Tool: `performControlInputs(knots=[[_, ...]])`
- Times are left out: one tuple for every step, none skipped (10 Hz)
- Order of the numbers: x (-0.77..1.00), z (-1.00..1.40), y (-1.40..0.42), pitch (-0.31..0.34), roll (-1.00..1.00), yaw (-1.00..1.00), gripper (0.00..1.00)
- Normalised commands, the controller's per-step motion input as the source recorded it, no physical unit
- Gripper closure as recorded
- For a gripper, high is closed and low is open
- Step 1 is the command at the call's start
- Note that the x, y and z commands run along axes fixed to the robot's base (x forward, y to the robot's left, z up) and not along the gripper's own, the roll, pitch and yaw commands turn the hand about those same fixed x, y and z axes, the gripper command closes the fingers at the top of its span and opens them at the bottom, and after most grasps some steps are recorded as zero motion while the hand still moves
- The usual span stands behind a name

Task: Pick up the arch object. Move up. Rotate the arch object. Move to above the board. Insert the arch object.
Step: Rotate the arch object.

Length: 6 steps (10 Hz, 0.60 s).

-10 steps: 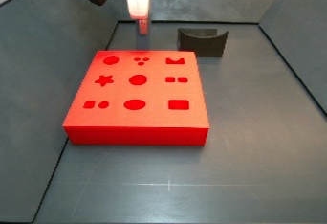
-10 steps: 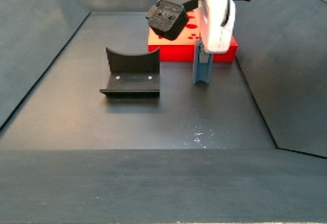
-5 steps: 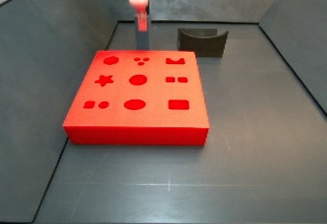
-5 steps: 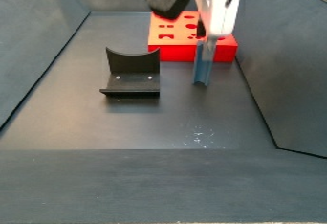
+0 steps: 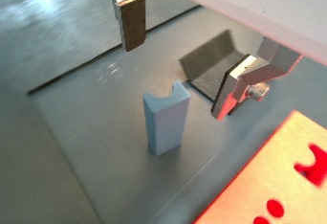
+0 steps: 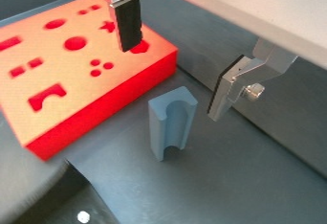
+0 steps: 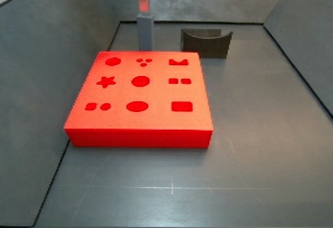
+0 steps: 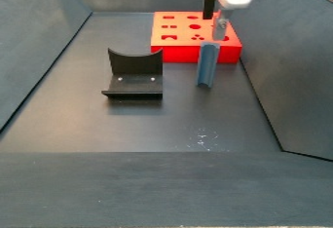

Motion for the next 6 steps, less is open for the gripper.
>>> performControlInputs(knots=[[0.04, -0.09, 0.00, 0.006, 0.00, 1.00, 0.00], [0.04, -0.06, 0.00, 0.005, 0.00, 1.00, 0.00], [0.04, -0.04, 0.00, 0.005, 0.00, 1.00, 0.00], [0.04, -0.04, 0.00, 0.005, 0.00, 1.00, 0.00], [0.04, -0.04, 0.00, 0.006, 0.00, 1.00, 0.00], [0.04, -0.04, 0.00, 0.006, 0.01, 1.00, 0.00]])
